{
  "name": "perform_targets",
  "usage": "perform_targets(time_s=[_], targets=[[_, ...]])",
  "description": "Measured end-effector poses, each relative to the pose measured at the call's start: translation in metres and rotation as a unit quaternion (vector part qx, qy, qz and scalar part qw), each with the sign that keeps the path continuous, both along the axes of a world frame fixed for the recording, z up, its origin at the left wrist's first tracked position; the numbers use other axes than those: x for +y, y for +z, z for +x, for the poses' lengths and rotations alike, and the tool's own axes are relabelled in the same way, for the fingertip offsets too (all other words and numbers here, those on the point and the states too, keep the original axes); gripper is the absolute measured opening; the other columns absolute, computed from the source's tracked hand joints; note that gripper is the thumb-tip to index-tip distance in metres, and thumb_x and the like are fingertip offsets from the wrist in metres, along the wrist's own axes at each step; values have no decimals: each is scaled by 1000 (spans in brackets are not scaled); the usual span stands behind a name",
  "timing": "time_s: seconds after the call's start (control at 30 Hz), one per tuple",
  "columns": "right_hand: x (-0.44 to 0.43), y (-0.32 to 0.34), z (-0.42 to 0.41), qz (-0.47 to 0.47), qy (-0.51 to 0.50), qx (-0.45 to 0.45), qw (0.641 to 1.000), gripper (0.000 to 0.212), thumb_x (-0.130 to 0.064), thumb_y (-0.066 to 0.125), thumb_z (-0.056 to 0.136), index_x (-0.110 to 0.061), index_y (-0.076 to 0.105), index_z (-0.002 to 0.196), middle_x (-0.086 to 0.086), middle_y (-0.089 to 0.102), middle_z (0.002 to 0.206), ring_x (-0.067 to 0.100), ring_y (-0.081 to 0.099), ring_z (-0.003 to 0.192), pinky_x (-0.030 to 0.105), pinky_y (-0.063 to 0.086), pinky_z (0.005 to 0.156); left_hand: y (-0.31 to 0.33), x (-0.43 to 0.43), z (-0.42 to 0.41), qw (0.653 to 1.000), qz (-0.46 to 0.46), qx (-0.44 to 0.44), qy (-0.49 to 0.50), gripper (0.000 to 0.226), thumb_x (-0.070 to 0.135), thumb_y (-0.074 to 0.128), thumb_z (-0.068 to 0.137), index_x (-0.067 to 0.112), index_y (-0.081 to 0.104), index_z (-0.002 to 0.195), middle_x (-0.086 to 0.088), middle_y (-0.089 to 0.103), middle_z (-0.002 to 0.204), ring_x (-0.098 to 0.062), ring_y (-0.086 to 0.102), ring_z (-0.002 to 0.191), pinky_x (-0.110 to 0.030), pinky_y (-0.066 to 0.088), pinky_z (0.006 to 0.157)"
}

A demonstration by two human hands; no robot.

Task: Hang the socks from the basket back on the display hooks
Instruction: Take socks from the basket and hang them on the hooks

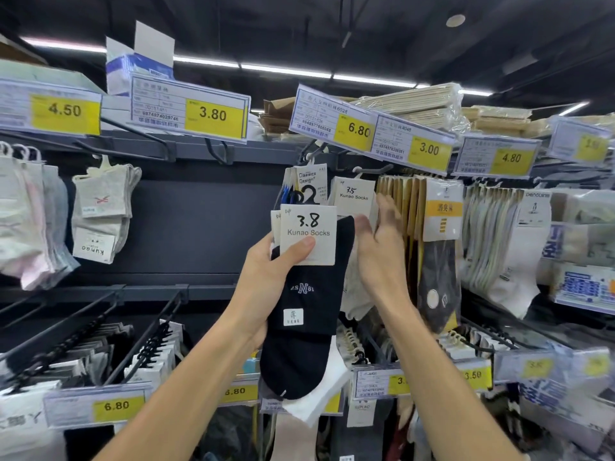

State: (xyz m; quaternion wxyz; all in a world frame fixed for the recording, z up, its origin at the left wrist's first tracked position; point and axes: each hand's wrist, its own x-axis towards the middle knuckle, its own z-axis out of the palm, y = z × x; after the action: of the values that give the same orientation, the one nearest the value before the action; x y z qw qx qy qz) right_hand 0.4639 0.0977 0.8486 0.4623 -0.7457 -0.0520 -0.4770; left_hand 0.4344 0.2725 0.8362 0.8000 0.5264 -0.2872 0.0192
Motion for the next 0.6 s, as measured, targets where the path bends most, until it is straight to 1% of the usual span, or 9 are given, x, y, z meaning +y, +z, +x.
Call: perform_targets(time_s=[0.07,0.13,0.17,0.27,0.33,0.4,0.47,0.53,0.6], targets=[[8,-5,-28,32,108,-38,993,43,-36,47,101,-24,46,142,-10,52,145,-1,45,132,26,36,112,0,-4,0,1000,5,-16,3,20,24,67,93,21,71,113,-2,78,107,-23,75,97,-27,61,73],[13,-5,-48,50,230,-36,971,35,-32,53,98,-24,56,132,-9,66,126,6,61,119,27,51,98,0,-10,-1,999,9,-40,2,22,22,66,94,20,69,116,-2,78,107,-21,75,97,-26,60,72],[14,-4,-54,36,252,-33,967,31,-27,58,97,-25,59,128,-7,69,121,9,64,115,27,54,93,0,-14,-2,999,9,-51,0,23,21,65,95,22,68,117,-1,78,108,-20,75,97,-25,59,72],[9,-1,-61,-4,225,-44,973,35,-11,66,92,-30,62,121,-6,71,116,9,67,109,24,56,84,-2,-22,-3,995,20,-93,-16,24,20,64,97,26,66,120,2,77,111,-17,74,101,-22,59,73],[-1,-1,-61,21,198,-56,978,37,-11,67,90,-35,62,117,-6,71,112,11,67,106,28,57,83,-7,-24,-1,989,58,-134,-14,22,18,61,99,27,65,118,6,76,111,-13,73,102,-19,57,76],[-13,1,-55,68,138,-64,986,34,-13,64,92,-36,59,117,-6,69,115,10,66,107,35,56,89,-17,-23,3,974,140,-174,28,17,20,59,100,29,63,113,13,74,107,-5,70,99,-15,53,79],[-23,5,-47,96,71,-73,990,33,-14,59,96,-35,54,122,-12,65,117,-4,61,107,26,53,91,-32,-21,7,937,274,-202,81,15,30,59,98,36,60,113,18,72,105,0,67,98,-22,54,85],[-31,13,-38,91,19,-69,993,34,-18,54,100,-31,50,132,-23,59,117,-18,55,103,10,47,86,-47,-20,8,848,453,-241,135,23,50,54,94,41,55,114,17,68,107,-6,65,99,-37,55,87],[-35,19,-27,77,-6,-50,996,38,-18,51,102,-29,46,138,-18,56,123,-15,52,108,12,44,89,-59,-21,5,762,568,-261,170,35,63,45,89,41,51,115,15,64,111,-14,63,103,-43,53,86]])
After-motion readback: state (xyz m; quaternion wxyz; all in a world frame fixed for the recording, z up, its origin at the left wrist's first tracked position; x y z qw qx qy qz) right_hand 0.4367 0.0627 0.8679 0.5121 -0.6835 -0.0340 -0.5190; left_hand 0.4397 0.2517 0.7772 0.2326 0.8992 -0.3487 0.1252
